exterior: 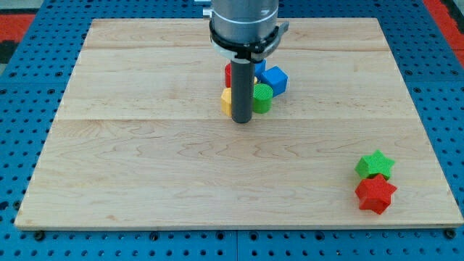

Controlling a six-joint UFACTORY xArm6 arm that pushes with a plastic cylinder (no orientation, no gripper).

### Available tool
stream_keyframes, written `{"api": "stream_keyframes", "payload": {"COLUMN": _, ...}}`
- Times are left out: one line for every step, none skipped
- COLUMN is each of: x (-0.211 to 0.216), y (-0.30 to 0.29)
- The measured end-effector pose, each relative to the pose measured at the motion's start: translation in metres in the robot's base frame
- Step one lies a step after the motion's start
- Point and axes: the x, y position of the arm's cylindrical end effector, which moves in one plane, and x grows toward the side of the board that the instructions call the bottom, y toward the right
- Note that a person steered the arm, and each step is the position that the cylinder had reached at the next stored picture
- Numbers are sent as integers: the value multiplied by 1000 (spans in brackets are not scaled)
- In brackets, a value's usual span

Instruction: Push the red star and green star towards center

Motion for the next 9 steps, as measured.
{"api": "stream_keyframes", "payload": {"x": 14, "y": 11}}
{"api": "stream_keyframes", "payload": {"x": 15, "y": 89}}
{"api": "stream_keyframes", "payload": {"x": 12, "y": 173}}
{"api": "stream_keyframes", "payload": {"x": 42, "y": 248}}
{"api": "stream_keyframes", "payload": {"x": 111, "y": 278}}
{"api": "stream_keyframes", "payload": {"x": 145, "y": 262}}
{"api": "stream_keyframes", "payload": {"x": 87, "y": 217}}
{"api": "stream_keyframes", "payload": {"x": 65, "y": 156}}
{"api": "stream_keyframes", "payload": {"x": 41, "y": 264}}
